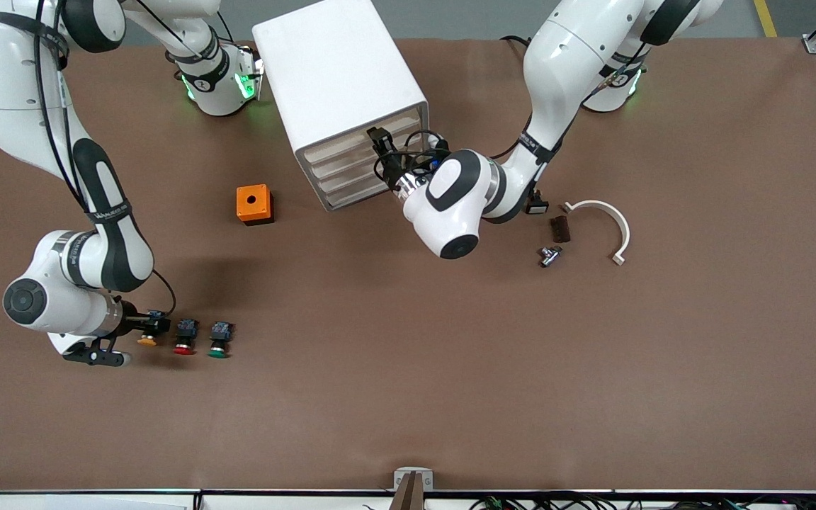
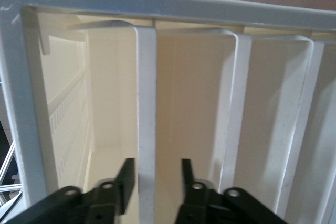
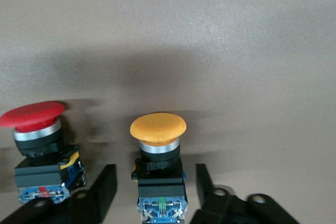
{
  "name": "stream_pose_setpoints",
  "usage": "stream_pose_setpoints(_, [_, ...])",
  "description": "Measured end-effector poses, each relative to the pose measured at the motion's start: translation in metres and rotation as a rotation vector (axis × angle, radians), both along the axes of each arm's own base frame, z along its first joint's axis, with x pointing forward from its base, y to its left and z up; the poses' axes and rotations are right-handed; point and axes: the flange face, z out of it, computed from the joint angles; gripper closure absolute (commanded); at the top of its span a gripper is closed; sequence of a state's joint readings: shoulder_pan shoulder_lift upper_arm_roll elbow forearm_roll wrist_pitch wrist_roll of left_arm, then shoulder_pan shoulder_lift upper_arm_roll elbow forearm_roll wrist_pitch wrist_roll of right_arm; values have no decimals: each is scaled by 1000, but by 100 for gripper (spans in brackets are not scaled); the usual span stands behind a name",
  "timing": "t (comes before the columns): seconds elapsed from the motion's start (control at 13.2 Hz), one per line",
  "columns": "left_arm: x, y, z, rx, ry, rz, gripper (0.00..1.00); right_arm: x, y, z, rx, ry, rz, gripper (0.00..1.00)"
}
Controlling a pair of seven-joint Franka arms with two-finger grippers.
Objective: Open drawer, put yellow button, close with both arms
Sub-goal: 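Grasp the yellow button with the right gripper while the left gripper grips the drawer, then pull the drawer open with the left gripper while the right gripper lifts the button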
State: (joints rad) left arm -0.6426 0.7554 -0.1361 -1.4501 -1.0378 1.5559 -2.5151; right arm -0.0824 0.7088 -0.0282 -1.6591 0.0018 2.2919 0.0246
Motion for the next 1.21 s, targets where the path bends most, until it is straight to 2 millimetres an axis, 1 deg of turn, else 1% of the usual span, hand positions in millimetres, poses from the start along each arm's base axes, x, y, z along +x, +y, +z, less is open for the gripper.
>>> stream_pose_setpoints(0.08, [0,0,1,-7,10,3,100,0,0,0,0,-2,0,55])
stream_pose_setpoints(0.23, [2,1,3,-13,13,4,100,0,0,0,0,-3,0,58])
stream_pose_setpoints(0.38, [11,7,5,-14,7,19,100,1,-2,1,0,-10,16,60])
stream_pose_setpoints(0.45, [22,14,7,-14,-3,37,100,1,-3,1,0,-11,25,65])
stream_pose_setpoints(0.53, [39,26,10,-16,-17,63,99,1,-3,1,0,-12,30,73])
stream_pose_setpoints(0.68, [80,59,16,-33,-55,125,98,1,-4,1,0,-12,30,90])
stream_pose_setpoints(0.75, [100,78,19,-47,-76,154,98,1,-4,1,1,-13,30,95])
stream_pose_setpoints(0.83, [116,93,20,-68,-95,178,97,1,-4,1,1,-13,29,98])
stream_pose_setpoints(0.91, [126,103,20,-86,-111,191,96,1,-4,1,1,-14,29,98])
stream_pose_setpoints(0.98, [131,107,19,-98,-124,197,94,2,-4,2,0,-20,29,99])
stream_pose_setpoints(1.06, [133,107,18,-106,-135,200,81,5,-4,6,-1,-30,30,100])
stream_pose_setpoints(1.21, [135,106,15,-113,-149,203,33,12,-4,22,-3,-51,33,100])
